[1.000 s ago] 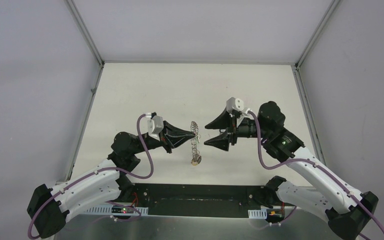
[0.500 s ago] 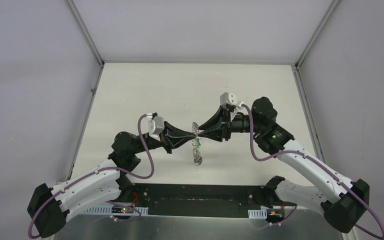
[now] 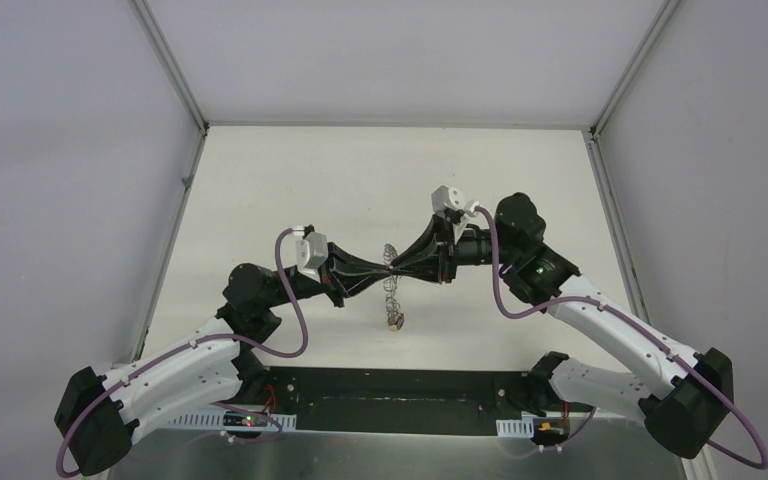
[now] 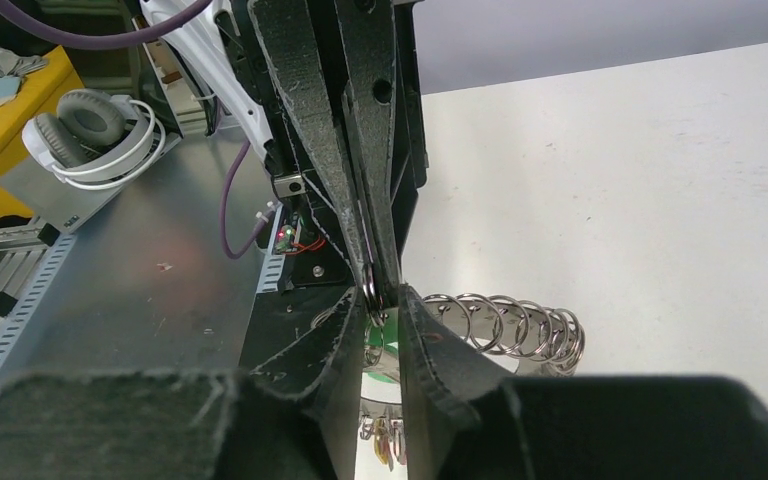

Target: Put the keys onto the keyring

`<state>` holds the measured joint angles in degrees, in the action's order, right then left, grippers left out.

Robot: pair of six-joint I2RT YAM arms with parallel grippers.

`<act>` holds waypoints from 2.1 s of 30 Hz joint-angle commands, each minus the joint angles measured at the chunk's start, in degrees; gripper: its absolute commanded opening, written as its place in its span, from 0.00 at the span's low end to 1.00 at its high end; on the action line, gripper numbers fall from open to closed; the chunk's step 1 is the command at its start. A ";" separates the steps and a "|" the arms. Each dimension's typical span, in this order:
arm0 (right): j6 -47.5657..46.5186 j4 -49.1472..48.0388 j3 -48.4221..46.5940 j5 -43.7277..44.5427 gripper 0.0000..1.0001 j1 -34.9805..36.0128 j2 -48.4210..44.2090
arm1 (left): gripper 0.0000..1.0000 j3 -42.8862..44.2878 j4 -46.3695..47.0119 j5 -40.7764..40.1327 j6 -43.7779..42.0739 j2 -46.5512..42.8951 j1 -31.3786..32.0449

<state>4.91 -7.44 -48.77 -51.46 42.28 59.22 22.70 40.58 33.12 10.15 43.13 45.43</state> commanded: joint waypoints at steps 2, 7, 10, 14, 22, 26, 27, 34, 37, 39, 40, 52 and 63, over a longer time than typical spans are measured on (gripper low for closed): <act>0.11 -2.91 0.51 -1.82 0.15 0.43 0.37 | 0.00 2.54 6.38 0.20 1.30 -0.66 0.45; -0.04 -2.65 0.61 -1.41 0.00 0.43 0.20 | 0.00 2.26 6.84 -0.08 1.37 -0.59 0.45; -1.03 -1.12 0.25 -1.17 0.00 0.43 -0.28 | 0.00 2.26 6.40 -0.08 1.30 -0.74 0.50; -4.45 5.45 -2.10 -0.30 0.00 0.42 -0.77 | 0.15 2.20 3.28 -0.94 0.53 -2.34 0.49; -14.35 26.39 -9.55 2.54 0.00 0.43 0.23 | 0.36 4.34 -13.06 -3.33 -5.14 -8.23 0.43; -16.76 34.85 -13.90 4.28 0.00 0.43 2.27 | 0.36 8.20 -22.19 -1.55 -8.42 -7.52 0.45; -17.50 36.91 -15.47 4.61 0.00 0.43 3.03 | 0.36 9.19 -23.97 -0.82 -9.21 -7.05 0.39; -21.07 51.69 -23.76 6.68 0.00 0.45 8.83 | 0.36 13.04 -28.06 2.90 -11.55 -2.34 0.45; -21.60 55.70 -26.80 6.87 0.00 0.43 10.74 | 0.34 14.09 -28.28 5.05 -12.27 -0.10 0.45; -21.48 56.96 -28.18 6.55 0.00 0.42 11.43 | 0.34 14.69 -28.28 6.39 -12.56 1.18 0.45; -21.33 57.27 -28.89 6.20 0.00 0.42 11.77 | 0.33 14.98 -28.27 7.10 -12.65 1.81 0.49; -18.74 57.16 -30.71 1.31 0.00 0.43 14.20 | 0.32 16.37 -25.29 12.16 -10.67 7.64 0.46; -17.70 55.62 -29.92 1.28 0.00 0.43 13.88 | 0.15 16.67 -21.57 13.94 -8.06 11.23 0.54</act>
<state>-13.80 50.89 -76.53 -47.70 42.48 74.04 37.15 14.55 45.04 0.43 53.93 45.43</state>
